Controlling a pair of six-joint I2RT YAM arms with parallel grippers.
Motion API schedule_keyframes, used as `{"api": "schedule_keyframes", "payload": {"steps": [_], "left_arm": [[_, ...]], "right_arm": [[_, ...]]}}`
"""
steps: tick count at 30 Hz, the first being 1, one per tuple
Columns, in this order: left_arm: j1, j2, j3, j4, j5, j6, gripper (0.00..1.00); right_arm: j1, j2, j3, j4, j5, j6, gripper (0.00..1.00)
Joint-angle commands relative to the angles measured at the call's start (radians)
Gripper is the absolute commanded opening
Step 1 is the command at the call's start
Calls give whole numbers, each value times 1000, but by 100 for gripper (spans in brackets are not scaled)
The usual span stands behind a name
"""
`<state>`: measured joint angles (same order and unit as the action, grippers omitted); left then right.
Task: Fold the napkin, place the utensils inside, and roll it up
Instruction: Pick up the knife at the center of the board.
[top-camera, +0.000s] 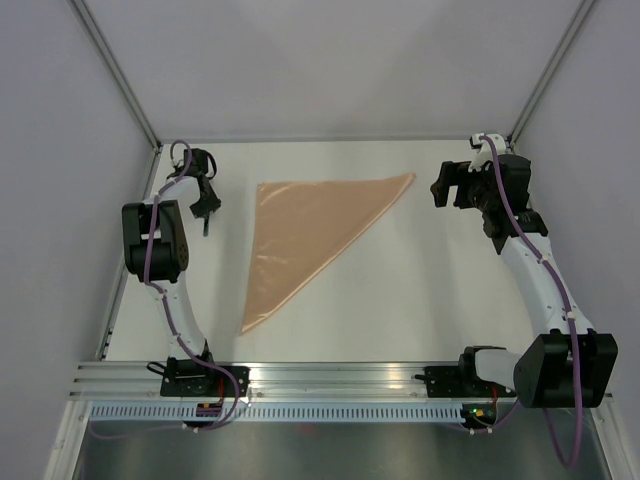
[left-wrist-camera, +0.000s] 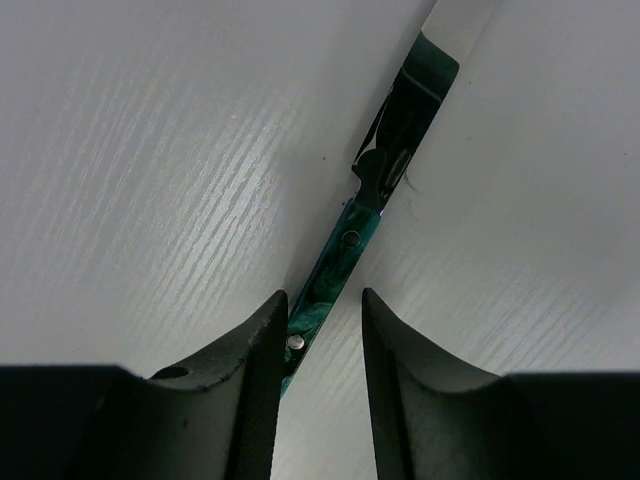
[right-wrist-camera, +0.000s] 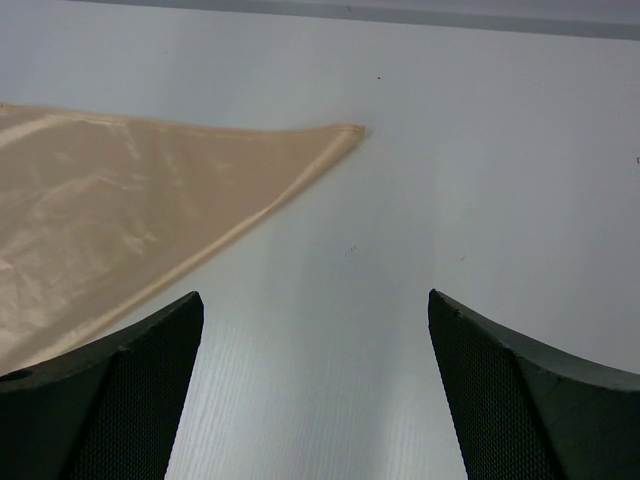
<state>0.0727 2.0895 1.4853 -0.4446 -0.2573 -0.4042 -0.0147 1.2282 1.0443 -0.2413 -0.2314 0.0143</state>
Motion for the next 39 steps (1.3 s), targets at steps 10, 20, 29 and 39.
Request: {"api": "schedule_keyframes", "payload": {"steps": [10,20,29,39], "left_arm": [[9,78,84,-126,38,31,19],[9,27,75,-128,33,64,2],[9,-85,95,-132,99,117,2],[-62,-239,40,-132,173,174,2]], "right_arm": [[5,-4,36,4,-8,16,98],[5,4,36,2,-14,16,98],[7,10,37,2,-14,16,98],[9,17,40,4,-9,13,98]]}}
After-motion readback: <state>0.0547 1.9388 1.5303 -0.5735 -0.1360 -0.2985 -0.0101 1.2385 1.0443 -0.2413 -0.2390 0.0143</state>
